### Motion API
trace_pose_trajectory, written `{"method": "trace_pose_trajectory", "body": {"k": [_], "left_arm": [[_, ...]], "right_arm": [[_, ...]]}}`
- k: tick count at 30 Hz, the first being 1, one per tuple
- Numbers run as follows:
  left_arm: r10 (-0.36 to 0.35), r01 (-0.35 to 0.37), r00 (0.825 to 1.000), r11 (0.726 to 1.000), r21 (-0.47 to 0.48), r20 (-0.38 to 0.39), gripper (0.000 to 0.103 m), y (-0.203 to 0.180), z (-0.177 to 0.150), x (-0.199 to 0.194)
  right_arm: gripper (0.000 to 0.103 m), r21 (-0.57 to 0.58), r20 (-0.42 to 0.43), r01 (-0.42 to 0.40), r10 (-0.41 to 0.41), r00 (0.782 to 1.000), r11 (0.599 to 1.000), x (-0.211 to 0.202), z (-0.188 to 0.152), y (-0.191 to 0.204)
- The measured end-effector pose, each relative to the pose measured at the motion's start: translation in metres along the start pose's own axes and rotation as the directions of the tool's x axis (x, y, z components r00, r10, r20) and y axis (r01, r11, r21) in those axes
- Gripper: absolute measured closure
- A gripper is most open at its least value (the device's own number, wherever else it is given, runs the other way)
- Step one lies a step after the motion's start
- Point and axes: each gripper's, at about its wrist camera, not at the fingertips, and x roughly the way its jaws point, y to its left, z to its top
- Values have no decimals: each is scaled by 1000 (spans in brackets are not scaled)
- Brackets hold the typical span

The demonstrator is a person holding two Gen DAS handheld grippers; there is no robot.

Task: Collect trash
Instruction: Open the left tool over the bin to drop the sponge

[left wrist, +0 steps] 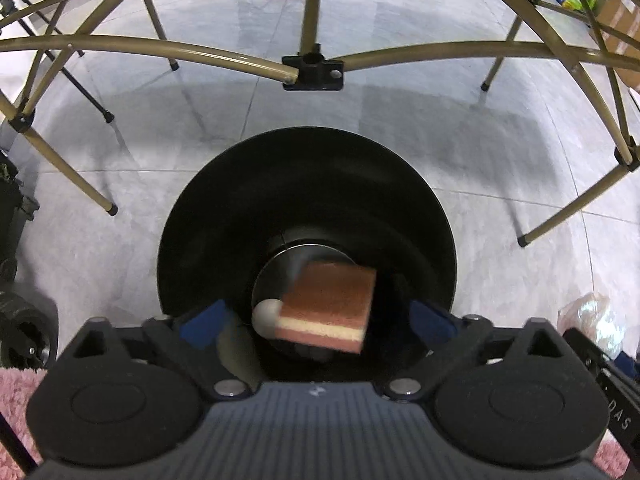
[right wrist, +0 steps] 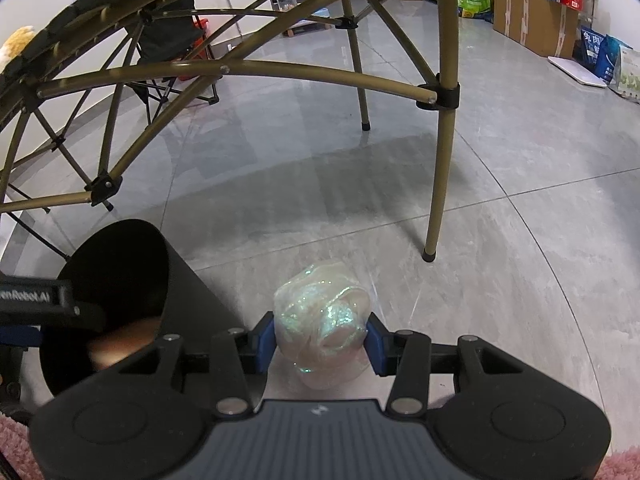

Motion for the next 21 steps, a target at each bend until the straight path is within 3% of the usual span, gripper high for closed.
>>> {"method": "trace_pose_trajectory", "body": {"k": [21], "left_arm": [[4, -4, 1000, 1000, -8, -8, 0, 5, -2, -1]], "right_arm": [[58, -15, -2, -9, 9, 1000, 1000, -3, -1, 5]]}}
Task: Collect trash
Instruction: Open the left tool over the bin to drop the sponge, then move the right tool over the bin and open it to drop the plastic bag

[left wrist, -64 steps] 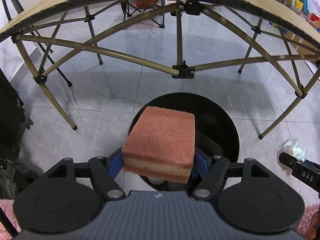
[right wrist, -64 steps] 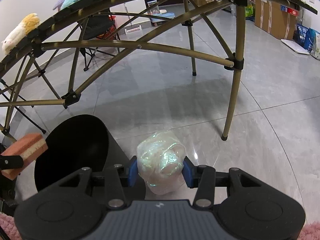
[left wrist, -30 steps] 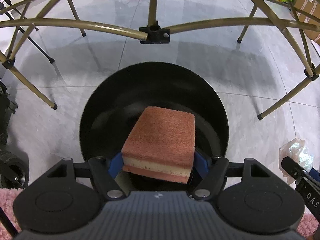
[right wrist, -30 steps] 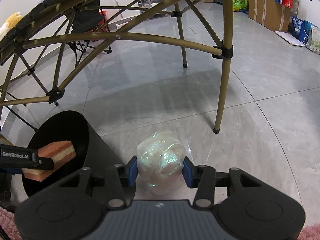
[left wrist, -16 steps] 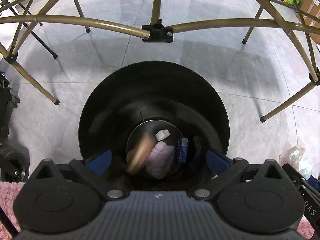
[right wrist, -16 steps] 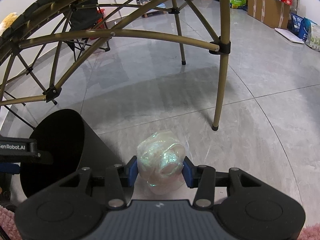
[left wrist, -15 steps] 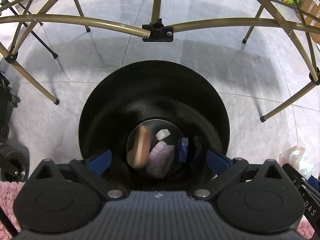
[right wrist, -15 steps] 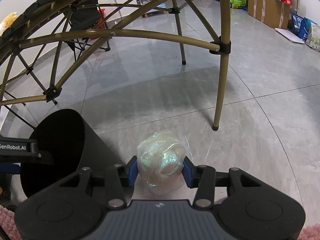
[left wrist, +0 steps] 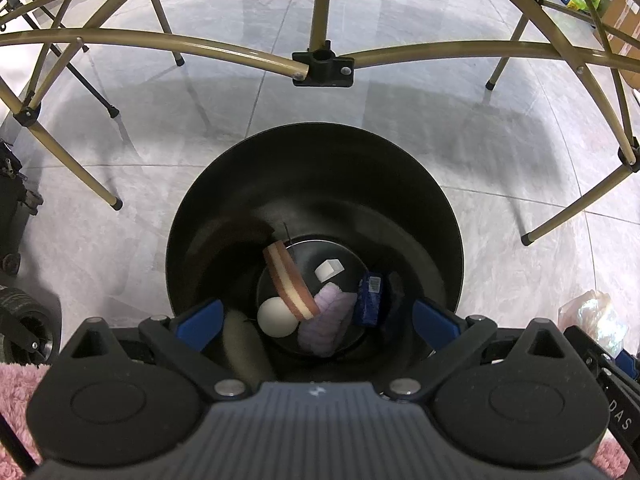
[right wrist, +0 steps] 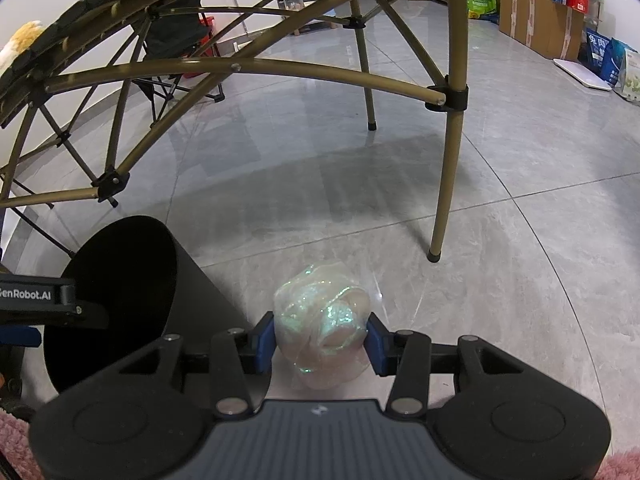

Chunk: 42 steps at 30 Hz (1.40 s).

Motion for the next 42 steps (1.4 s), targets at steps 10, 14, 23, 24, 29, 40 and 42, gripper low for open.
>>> {"method": "trace_pose_trajectory", "body": {"k": [10, 14, 23, 24, 29, 40, 42], "left_arm": [[-14, 14, 1000, 1000, -17, 28, 0, 13, -2, -12], [-23, 24, 999, 999, -26, 43, 0, 21, -4, -19], [-17, 21, 998, 999, -46, 68, 0, 38, -6, -28], [-17, 20, 997, 999, -49, 71, 0, 40, -6, -29], [-14, 20, 996, 998, -68, 86, 0, 52, -7, -34], [-4, 15, 993, 995, -100, 114, 0, 76, -11, -43], [-5, 17, 993, 994, -107, 119, 0, 81, -12, -45]], "right_arm": [[58, -26, 11, -14, 14, 1000, 1000, -5, 2, 14], [58, -38, 16, -21, 21, 1000, 999, -8, 3, 22], [58, -68, 25, -37, 38, 999, 997, -12, 5, 42], [58, -72, 26, -37, 39, 999, 997, -13, 5, 44], [58, -89, 29, -42, 45, 999, 995, -14, 5, 54], [58, -127, 32, -62, 66, 997, 990, -17, 4, 77], [58, -139, 32, -67, 72, 997, 988, -17, 3, 83]]}}
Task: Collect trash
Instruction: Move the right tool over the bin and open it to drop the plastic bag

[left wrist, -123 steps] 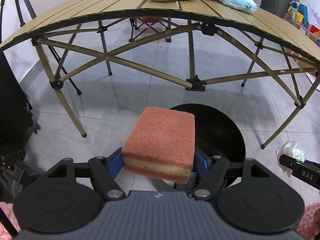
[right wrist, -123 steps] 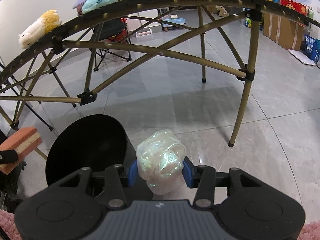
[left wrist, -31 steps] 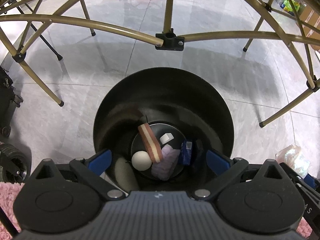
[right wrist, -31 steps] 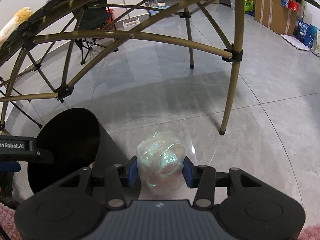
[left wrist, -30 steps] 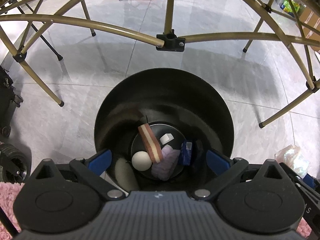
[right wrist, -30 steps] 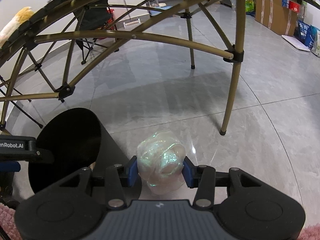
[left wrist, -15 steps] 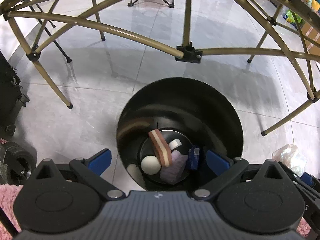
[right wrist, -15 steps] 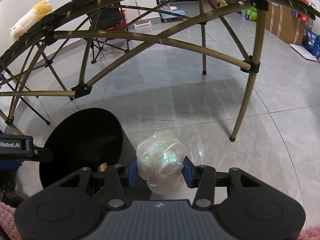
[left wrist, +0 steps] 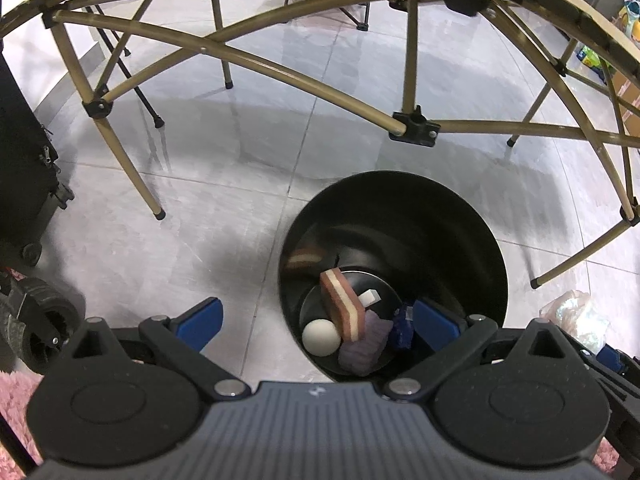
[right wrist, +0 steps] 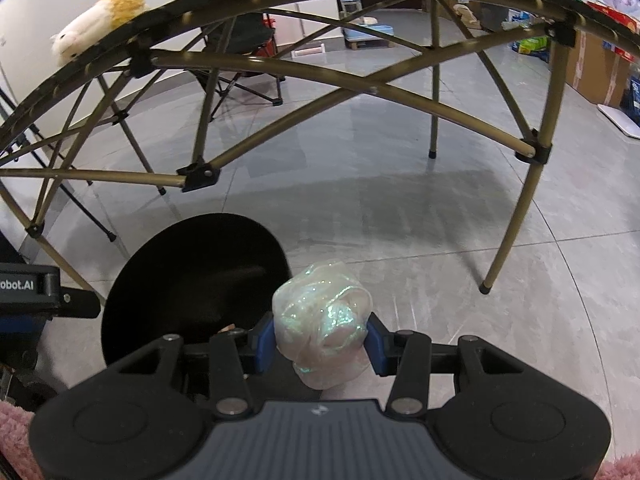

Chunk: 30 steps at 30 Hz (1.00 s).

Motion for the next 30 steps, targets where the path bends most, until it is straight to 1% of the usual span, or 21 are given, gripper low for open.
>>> {"method": "trace_pose_trajectory", "body": {"k": [8, 19, 30], "left_arm": [[-4, 4, 1000, 999, -32, 15, 0, 19, -2, -8], [20, -18, 999, 997, -73, 34, 0, 45, -3, -14], [58, -56, 998, 989, -138, 17, 0, 82, -6, -9]], "right_arm": [[58, -33, 0, -11, 11, 1000, 999, 0, 1, 19], [58, -77, -1, -40, 40, 999, 996, 2, 4, 50], [58, -125, -24, -73, 70, 997, 989, 13, 6, 82]]}}
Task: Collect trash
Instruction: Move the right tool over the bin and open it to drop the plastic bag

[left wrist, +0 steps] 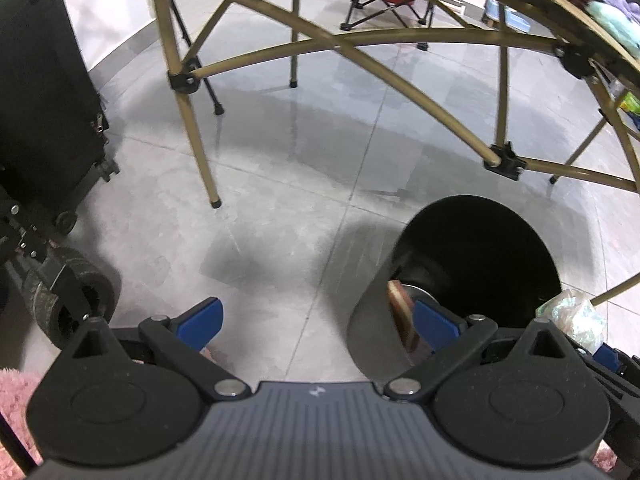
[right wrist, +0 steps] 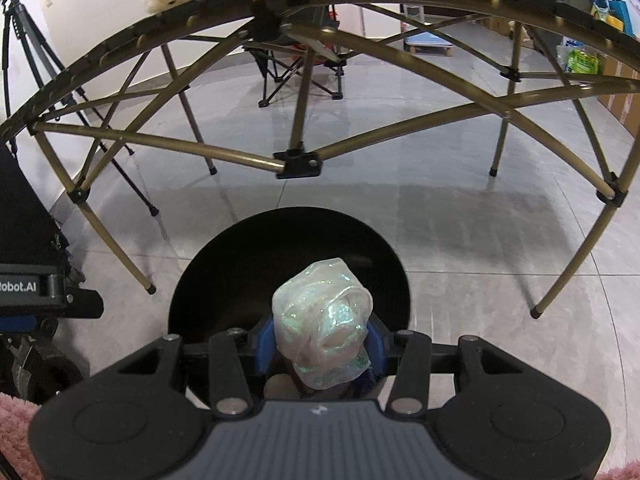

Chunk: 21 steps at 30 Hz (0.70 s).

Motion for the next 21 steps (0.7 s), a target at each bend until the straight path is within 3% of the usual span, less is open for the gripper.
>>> {"method": "trace_pose_trajectory", "body": {"k": [21], "left_arm": [[47, -48, 999, 996, -73, -19, 0, 43, 1, 10]], "right_arm": [[58, -34, -69, -9, 7, 998, 999, 31, 10, 36]]}}
